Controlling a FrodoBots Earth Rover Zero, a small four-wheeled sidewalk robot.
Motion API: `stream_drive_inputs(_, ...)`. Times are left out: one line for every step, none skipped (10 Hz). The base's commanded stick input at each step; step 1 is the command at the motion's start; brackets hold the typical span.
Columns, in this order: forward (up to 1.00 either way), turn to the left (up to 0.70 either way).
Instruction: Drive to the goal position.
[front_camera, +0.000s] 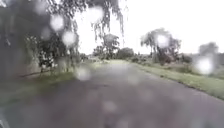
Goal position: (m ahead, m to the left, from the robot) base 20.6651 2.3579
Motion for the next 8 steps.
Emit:
stream_drive_inputs(1.0, -0.39)
stream_drive_inputs(1.0, -0.39)
stream_drive_inputs(1.0, -0.24)
stream_drive_inputs(1.0, -0.15)
stream_drive_inputs(1.0, -0.07)
stream_drive_inputs(1.0, 0.0)
stream_drive_inputs(1.0, 0.0)
stream_drive_inputs(1.0, 0.0)
